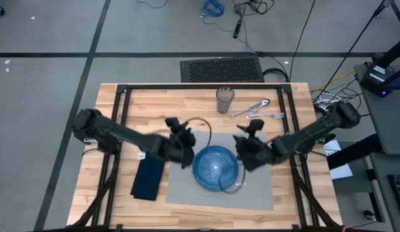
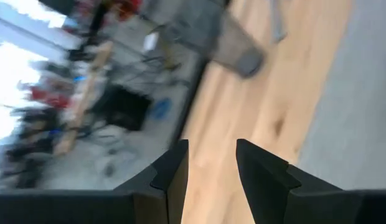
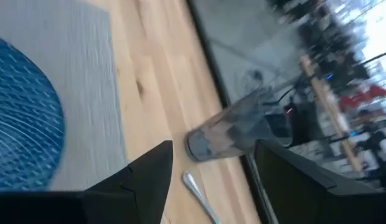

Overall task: Set table place
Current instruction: Adjust the blue cup

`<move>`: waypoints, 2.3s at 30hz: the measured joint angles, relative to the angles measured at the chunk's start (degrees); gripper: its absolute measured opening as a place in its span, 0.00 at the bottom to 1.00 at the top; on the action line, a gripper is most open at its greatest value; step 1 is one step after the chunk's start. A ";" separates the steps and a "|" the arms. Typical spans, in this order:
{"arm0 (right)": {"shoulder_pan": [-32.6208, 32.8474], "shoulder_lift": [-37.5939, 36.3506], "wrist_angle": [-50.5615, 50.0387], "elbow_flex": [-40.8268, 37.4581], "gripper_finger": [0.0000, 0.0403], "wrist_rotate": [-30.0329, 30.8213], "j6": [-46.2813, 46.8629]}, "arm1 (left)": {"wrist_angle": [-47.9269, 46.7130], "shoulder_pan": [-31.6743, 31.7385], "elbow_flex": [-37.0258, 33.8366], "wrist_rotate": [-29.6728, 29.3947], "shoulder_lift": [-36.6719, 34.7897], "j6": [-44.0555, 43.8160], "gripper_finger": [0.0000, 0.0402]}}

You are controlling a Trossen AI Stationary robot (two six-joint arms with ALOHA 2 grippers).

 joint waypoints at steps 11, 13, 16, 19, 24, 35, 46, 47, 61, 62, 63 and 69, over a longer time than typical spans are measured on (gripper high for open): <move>-15.80 -4.70 8.85 0.00 0.53 -19.84 -19.88 | 34.39 19.90 -16.51 36.97 -15.77 21.63 0.30; -18.57 -6.06 9.73 0.00 0.53 -25.30 -22.63 | 33.80 23.95 -16.85 43.27 -15.95 22.35 0.30; -22.78 -7.74 10.08 0.00 0.53 -30.46 -25.72 | 29.96 29.35 -16.87 48.48 -15.95 22.51 0.30; -27.06 -9.12 9.59 0.00 0.53 -34.30 -28.57 | 26.33 33.68 -16.87 53.25 -15.54 24.02 0.30; -34.98 -10.25 9.60 0.00 0.53 -41.78 -33.99 | 21.82 39.11 -16.91 58.11 -15.47 27.31 0.30; -52.39 -9.18 2.50 4.14 0.53 -53.69 -40.05 | 18.35 47.37 -16.91 64.26 -15.47 29.85 0.30; -59.27 -3.78 -19.20 8.15 0.53 -55.54 -34.34 | 17.13 48.06 -16.91 64.38 -15.47 28.54 0.30; -59.65 -3.31 -20.55 8.13 0.53 -55.44 -33.27 | 17.11 47.89 -16.91 64.38 -15.47 28.16 0.30; -62.11 1.03 -19.22 -2.67 0.53 -50.95 -19.52 | 16.11 43.21 -17.35 64.38 -15.47 25.30 0.30; -62.11 1.02 -19.16 -3.63 0.53 -50.97 -19.15 | 16.24 42.79 -17.80 64.38 -15.47 25.29 0.30; -62.11 1.00 -19.07 -4.64 0.53 -51.01 -19.02 | 16.58 42.43 -18.42 64.38 -15.47 25.30 0.30; -62.13 0.99 -16.40 -7.58 0.53 -50.89 -19.32 | 18.69 41.14 -23.10 64.37 -15.44 24.84 0.30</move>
